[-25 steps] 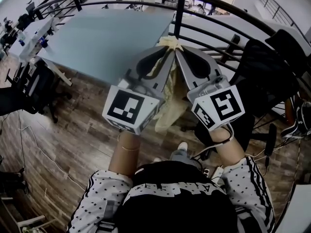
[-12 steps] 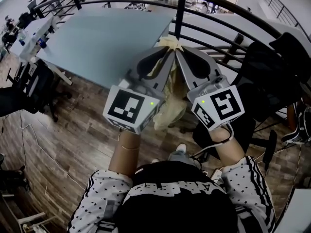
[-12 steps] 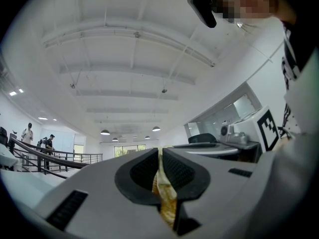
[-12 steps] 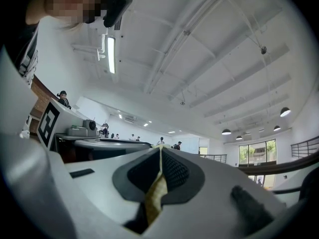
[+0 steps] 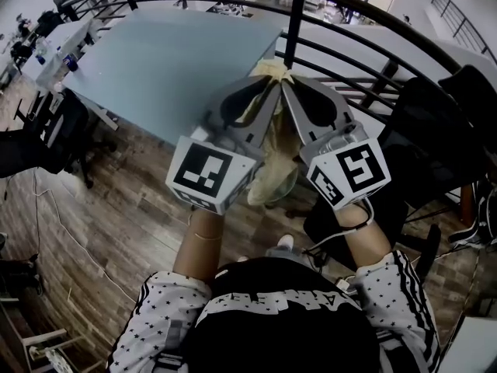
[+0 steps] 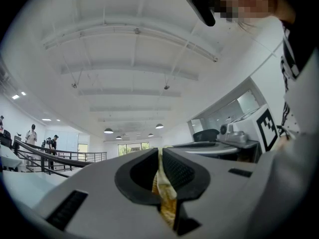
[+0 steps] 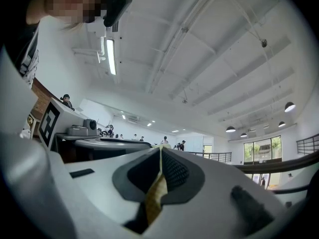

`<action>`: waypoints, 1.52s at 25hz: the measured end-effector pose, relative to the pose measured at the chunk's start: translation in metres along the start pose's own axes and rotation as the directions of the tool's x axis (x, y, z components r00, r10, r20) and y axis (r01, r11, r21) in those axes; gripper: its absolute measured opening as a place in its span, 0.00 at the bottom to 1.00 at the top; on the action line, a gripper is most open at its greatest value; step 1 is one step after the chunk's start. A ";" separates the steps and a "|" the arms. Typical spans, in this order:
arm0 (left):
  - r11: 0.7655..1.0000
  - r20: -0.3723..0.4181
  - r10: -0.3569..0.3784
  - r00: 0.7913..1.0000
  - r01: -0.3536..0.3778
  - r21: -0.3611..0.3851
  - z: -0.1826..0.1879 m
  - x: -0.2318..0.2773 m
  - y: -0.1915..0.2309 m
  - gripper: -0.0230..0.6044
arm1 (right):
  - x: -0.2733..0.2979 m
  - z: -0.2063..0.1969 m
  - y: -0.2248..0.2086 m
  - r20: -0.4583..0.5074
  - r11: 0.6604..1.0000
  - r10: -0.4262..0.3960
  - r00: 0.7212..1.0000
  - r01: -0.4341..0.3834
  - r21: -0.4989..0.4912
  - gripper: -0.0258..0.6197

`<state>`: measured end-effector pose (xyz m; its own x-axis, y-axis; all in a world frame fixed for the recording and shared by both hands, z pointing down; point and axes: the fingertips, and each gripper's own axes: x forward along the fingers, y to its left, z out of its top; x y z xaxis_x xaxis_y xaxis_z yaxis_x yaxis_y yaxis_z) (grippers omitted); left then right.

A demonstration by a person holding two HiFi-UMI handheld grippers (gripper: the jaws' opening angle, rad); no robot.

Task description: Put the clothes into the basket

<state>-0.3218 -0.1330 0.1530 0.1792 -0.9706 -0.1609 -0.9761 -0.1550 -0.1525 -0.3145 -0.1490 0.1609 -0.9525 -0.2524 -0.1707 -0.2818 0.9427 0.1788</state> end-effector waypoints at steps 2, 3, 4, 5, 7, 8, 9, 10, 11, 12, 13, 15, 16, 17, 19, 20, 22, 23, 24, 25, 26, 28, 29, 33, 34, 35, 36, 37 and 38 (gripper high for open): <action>1.000 -0.006 0.007 1.000 -0.007 0.000 -0.003 0.006 0.000 0.10 | 0.000 -0.004 -0.006 -0.001 1.000 0.005 1.000 -0.005 0.006 0.09; 1.000 -0.007 0.010 1.000 -0.010 -0.001 -0.004 0.009 0.000 0.10 | 0.000 -0.005 -0.008 -0.003 1.000 0.006 1.000 -0.006 0.008 0.09; 1.000 -0.007 0.010 1.000 -0.010 -0.001 -0.005 0.011 -0.001 0.10 | -0.001 -0.006 -0.011 -0.004 1.000 0.008 1.000 -0.008 0.010 0.09; 1.000 -0.007 0.008 1.000 -0.008 -0.001 -0.006 0.014 -0.003 0.10 | -0.001 -0.008 -0.013 -0.006 1.000 0.009 1.000 -0.009 0.012 0.09; 1.000 -0.007 0.005 1.000 -0.005 -0.001 -0.008 0.019 -0.005 0.10 | -0.002 -0.011 -0.019 -0.009 1.000 0.015 1.000 -0.015 0.014 0.09; 1.000 -0.009 0.006 1.000 -0.006 -0.002 -0.010 0.022 -0.006 0.10 | -0.002 -0.012 -0.021 -0.010 1.000 0.017 1.000 -0.017 0.016 0.09; 1.000 -0.012 0.009 1.000 -0.009 -0.002 -0.012 0.024 -0.006 0.10 | -0.002 -0.014 -0.024 -0.011 1.000 0.018 1.000 -0.018 0.018 0.09; 1.000 -0.016 0.013 1.000 -0.013 -0.003 -0.014 0.027 -0.006 0.10 | -0.002 -0.016 -0.026 -0.011 1.000 0.020 1.000 -0.019 0.020 0.09; 1.000 -0.020 0.016 1.000 -0.016 -0.002 -0.015 0.029 -0.005 0.10 | -0.002 -0.017 -0.029 -0.010 1.000 0.021 1.000 -0.021 0.021 0.09; 1.000 -0.021 0.019 1.000 -0.019 -0.002 -0.016 0.032 -0.005 0.10 | -0.002 -0.018 -0.031 -0.009 1.000 0.023 1.000 -0.023 0.022 0.09; 1.000 -0.022 0.021 1.000 -0.021 -0.002 -0.017 0.034 -0.006 0.10 | -0.002 -0.018 -0.034 -0.007 0.999 0.026 1.000 -0.025 0.022 0.09; 1.000 -0.024 0.023 0.999 -0.023 -0.001 -0.018 0.039 -0.008 0.10 | -0.003 -0.019 -0.039 -0.006 0.999 0.031 0.999 -0.031 0.023 0.09; 1.000 -0.024 0.022 0.999 -0.022 0.000 -0.018 0.041 -0.009 0.10 | -0.004 -0.020 -0.041 -0.006 0.999 0.033 0.999 -0.033 0.024 0.09; 1.000 -0.025 0.023 0.999 -0.023 0.002 -0.019 0.043 -0.010 0.10 | -0.004 -0.021 -0.043 -0.006 0.999 0.035 0.999 -0.035 0.026 0.09; 1.000 -0.027 0.026 0.999 -0.026 0.006 -0.021 0.047 -0.010 0.10 | -0.003 -0.024 -0.047 -0.003 0.999 0.039 0.999 -0.039 0.031 0.09; 1.000 -0.029 0.028 0.999 -0.028 0.008 -0.022 0.050 -0.010 0.10 | -0.003 -0.025 -0.050 -0.003 0.999 0.042 0.999 -0.042 0.032 0.09; 0.999 -0.034 0.035 0.999 -0.035 0.008 -0.024 0.057 -0.009 0.10 | -0.001 -0.027 -0.055 -0.003 0.998 0.049 0.999 -0.049 0.033 0.09; 0.999 -0.036 0.037 0.999 -0.036 0.009 -0.025 0.059 -0.009 0.10 | -0.001 -0.029 -0.058 -0.003 0.998 0.052 0.999 -0.052 0.035 0.09; 0.999 -0.036 0.037 0.999 -0.037 0.009 -0.026 0.061 -0.009 0.10 | -0.001 -0.030 -0.060 -0.004 0.998 0.055 0.998 -0.054 0.036 0.09; 0.999 -0.037 0.038 0.999 -0.038 0.010 -0.027 0.064 -0.009 0.10 | 0.000 -0.031 -0.062 -0.004 0.998 0.057 0.998 -0.056 0.038 0.09; 0.999 -0.037 0.040 0.999 -0.039 0.010 -0.028 0.066 -0.009 0.10 | 0.000 -0.032 -0.064 -0.004 0.998 0.058 0.998 -0.058 0.040 0.09; 0.999 -0.037 0.043 0.998 -0.042 0.012 -0.028 0.070 -0.010 0.10 | 0.000 -0.032 -0.069 -0.003 0.997 0.061 0.998 -0.061 0.041 0.09; 0.999 -0.037 0.045 0.998 -0.044 0.013 -0.028 0.072 -0.010 0.10 | 0.000 -0.032 -0.071 -0.003 0.997 0.063 0.998 -0.063 0.040 0.09; 0.998 -0.038 0.055 0.998 -0.054 0.016 -0.027 0.079 -0.012 0.10 | -0.001 -0.032 -0.078 -0.003 0.997 0.072 0.997 -0.072 0.040 0.09; 0.998 -0.040 0.057 0.998 -0.056 0.017 -0.027 0.080 -0.012 0.10 | -0.001 -0.032 -0.079 -0.002 0.996 0.075 0.997 -0.075 0.040 0.09; 0.998 -0.041 0.059 0.997 -0.058 0.019 -0.027 0.081 -0.012 0.10 | -0.001 -0.031 -0.080 -0.002 0.996 0.078 0.997 -0.078 0.040 0.09; 0.998 -0.042 0.061 0.997 -0.060 0.021 -0.027 0.082 -0.013 0.10 | -0.002 -0.032 -0.081 -0.002 0.996 0.082 0.997 -0.082 0.040 0.09; 0.998 -0.044 0.065 0.997 -0.064 0.022 -0.028 0.083 -0.013 0.10 | -0.002 -0.032 -0.081 -0.004 0.995 0.086 0.996 -0.086 0.040 0.09; 0.997 -0.045 0.070 0.997 -0.069 0.022 -0.029 0.083 -0.013 0.10 | -0.002 -0.034 -0.082 -0.005 0.995 0.091 0.996 -0.091 0.041 0.09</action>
<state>-0.2973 -0.2169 0.1699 0.1049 -0.9864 -0.1267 -0.9832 -0.0837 -0.1623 -0.2935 -0.2329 0.1792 -0.9748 -0.1662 -0.1490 -0.1888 0.9700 0.1533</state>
